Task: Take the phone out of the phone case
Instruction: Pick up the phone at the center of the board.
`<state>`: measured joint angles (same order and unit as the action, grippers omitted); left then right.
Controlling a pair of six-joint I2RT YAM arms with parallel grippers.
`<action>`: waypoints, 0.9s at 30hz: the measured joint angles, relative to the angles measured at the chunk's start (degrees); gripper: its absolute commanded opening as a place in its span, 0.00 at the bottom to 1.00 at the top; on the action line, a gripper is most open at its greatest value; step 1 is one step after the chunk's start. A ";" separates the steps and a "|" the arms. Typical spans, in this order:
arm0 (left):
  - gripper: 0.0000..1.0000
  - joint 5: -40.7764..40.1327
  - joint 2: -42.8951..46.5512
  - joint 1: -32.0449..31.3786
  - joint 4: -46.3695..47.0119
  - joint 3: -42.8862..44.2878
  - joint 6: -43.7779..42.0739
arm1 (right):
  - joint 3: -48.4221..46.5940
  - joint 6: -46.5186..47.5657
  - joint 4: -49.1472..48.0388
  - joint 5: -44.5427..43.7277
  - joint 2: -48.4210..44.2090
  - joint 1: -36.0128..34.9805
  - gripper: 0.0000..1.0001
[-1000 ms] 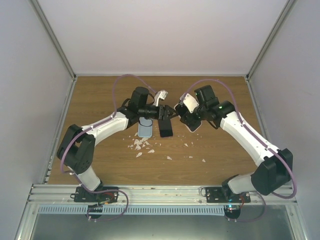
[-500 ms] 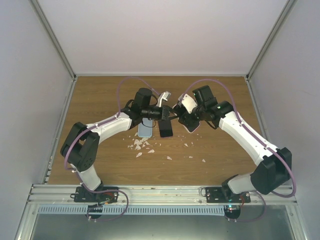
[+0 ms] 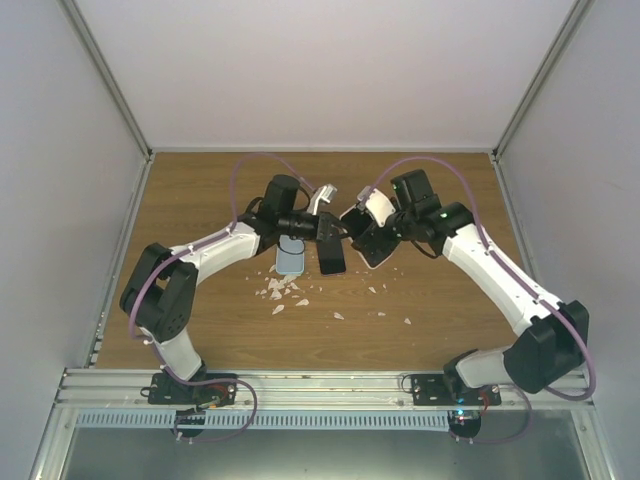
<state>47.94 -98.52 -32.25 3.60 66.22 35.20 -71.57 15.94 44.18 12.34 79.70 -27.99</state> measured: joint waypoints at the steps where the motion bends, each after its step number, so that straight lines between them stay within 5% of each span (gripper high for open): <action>1: 0.00 0.70 0.00 0.52 -0.50 0.00 -1.05 | 0.00 0.02 0.00 1.57 -0.37 0.42 1.00; 16: 0.00 9.68 4.83 2.73 -18.21 4.15 -26.58 | -0.57 5.03 4.79 22.58 -6.14 6.99 1.00; 27: 0.00 13.27 11.34 1.57 -33.09 7.06 -51.67 | -1.31 20.24 18.56 34.36 -8.39 8.57 0.85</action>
<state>61.21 -87.18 -30.68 -29.50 73.28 -16.47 -72.88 36.18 62.74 46.70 71.31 -19.42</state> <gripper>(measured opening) 0.095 0.878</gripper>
